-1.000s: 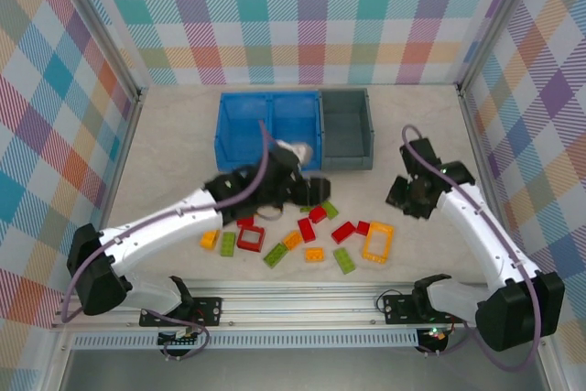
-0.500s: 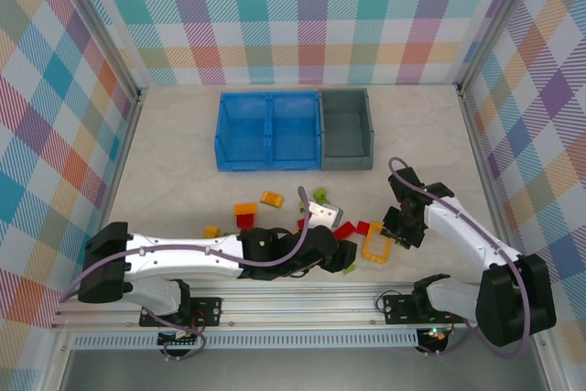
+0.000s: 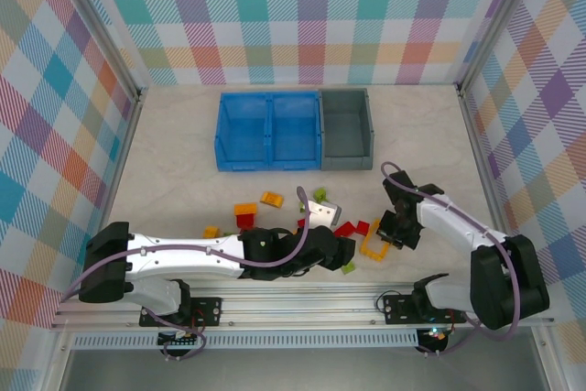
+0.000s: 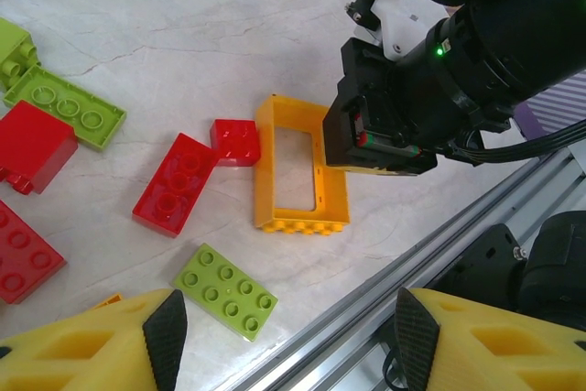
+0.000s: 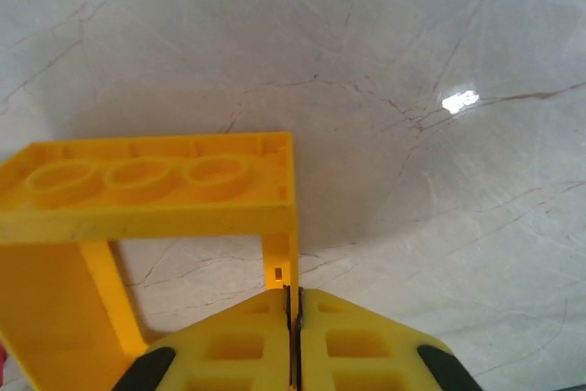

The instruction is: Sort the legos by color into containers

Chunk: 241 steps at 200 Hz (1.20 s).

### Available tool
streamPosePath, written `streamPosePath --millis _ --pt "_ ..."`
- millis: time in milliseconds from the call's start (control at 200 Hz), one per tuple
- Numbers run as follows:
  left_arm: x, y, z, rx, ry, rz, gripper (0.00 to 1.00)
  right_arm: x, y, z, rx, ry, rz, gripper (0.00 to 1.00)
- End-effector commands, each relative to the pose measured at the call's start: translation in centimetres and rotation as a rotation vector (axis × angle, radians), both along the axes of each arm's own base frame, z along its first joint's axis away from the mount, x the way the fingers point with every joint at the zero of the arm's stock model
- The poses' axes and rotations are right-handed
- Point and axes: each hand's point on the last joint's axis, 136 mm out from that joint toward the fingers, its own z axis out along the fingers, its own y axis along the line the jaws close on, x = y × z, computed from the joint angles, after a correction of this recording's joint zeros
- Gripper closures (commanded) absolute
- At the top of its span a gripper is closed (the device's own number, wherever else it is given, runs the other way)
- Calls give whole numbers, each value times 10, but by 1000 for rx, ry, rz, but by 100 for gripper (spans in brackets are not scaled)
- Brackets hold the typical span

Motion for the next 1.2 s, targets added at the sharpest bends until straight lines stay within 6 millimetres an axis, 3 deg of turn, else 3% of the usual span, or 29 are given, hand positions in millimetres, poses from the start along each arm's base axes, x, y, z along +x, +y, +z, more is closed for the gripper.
streamPosePath --millis 0,105,205,345,460,600,770,1000,1200 --pt "-3 -1 16 -32 -27 -4 37 8 -4 8 -54 -46 19 100" --pt "-2 -11 41 -41 -60 -36 37 19 -10 36 -104 -124 30 100" --pt "6 -9 61 -22 -70 -26 37 43 -13 81 -138 -242 59 100" --pt "36 5 98 -63 -80 38 37 109 13 160 -100 -466 191 100" --pt "72 26 123 -89 -78 115 37 170 51 192 -50 -549 350 100" --pt "115 43 140 -79 -98 192 38 247 77 190 -71 -547 470 100" --pt "161 42 142 25 -147 280 38 314 83 159 -74 -494 497 100" --pt "205 17 132 132 -206 333 38 352 95 113 -63 -429 533 100" --pt "213 7 119 157 -201 328 38 367 106 82 -22 -414 549 100"
